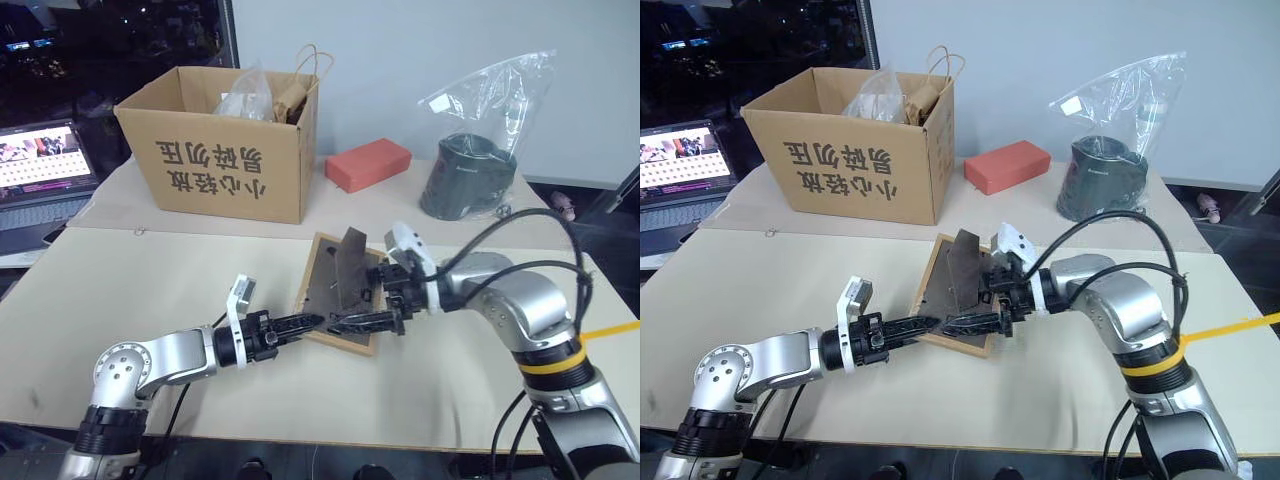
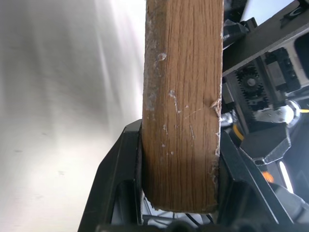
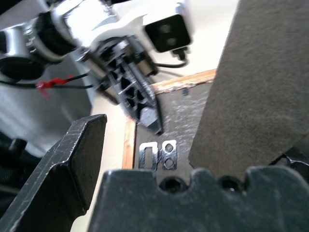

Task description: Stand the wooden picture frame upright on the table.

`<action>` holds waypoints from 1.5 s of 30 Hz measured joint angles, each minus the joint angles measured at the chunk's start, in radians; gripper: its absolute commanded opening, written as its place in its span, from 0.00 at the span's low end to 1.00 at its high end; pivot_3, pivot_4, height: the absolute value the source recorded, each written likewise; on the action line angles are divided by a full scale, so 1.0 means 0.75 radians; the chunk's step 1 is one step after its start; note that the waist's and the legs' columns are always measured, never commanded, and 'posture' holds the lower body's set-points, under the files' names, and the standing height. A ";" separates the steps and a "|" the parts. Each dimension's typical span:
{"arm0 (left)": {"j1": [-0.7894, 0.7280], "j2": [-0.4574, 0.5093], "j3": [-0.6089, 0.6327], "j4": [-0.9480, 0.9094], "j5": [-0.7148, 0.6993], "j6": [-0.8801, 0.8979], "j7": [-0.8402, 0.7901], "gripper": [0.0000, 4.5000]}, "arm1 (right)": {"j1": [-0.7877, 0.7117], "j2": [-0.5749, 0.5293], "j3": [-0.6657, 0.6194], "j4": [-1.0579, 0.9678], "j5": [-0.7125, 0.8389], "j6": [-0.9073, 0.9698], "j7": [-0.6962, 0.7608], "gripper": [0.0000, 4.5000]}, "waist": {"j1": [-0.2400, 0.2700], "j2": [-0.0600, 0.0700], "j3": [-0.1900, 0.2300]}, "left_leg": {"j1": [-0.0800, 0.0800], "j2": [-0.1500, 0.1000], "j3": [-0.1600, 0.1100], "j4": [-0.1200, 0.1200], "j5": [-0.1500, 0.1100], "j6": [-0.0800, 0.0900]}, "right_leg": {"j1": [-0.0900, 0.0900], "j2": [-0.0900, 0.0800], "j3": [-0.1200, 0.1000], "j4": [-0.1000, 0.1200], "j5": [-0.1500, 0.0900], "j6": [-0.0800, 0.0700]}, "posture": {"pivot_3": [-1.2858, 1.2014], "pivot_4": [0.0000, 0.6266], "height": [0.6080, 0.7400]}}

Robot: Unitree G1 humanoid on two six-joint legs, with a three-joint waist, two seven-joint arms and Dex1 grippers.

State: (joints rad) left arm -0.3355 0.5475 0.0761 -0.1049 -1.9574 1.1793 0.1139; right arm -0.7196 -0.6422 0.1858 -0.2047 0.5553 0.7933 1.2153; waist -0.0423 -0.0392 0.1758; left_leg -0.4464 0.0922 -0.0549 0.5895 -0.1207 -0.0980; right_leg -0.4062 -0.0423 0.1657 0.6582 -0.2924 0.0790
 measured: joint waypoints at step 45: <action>-0.034 0.040 0.049 0.093 0.021 -0.029 -0.142 0.26 | 0.039 0.080 0.142 0.827 -1.822 -2.036 -1.821 0.99 | -0.002 0.000 0.001 | 0.002 -0.004 -0.002 -0.001 0.001 -0.001 | 0.003 -0.004 0.000 0.001 0.000 0.000 | 0.52 0.24 0.99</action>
State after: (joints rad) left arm -0.3613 0.5772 0.1125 -0.0352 -1.9416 1.1576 0.0075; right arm -0.6906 -0.5824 0.2920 0.4153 -0.8112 -0.7339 -0.1504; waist -0.0438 -0.0395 0.1763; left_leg -0.4451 0.0890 -0.0561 0.5889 -0.1201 -0.0990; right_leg -0.4040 -0.0456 0.1658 0.6590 -0.2922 0.0790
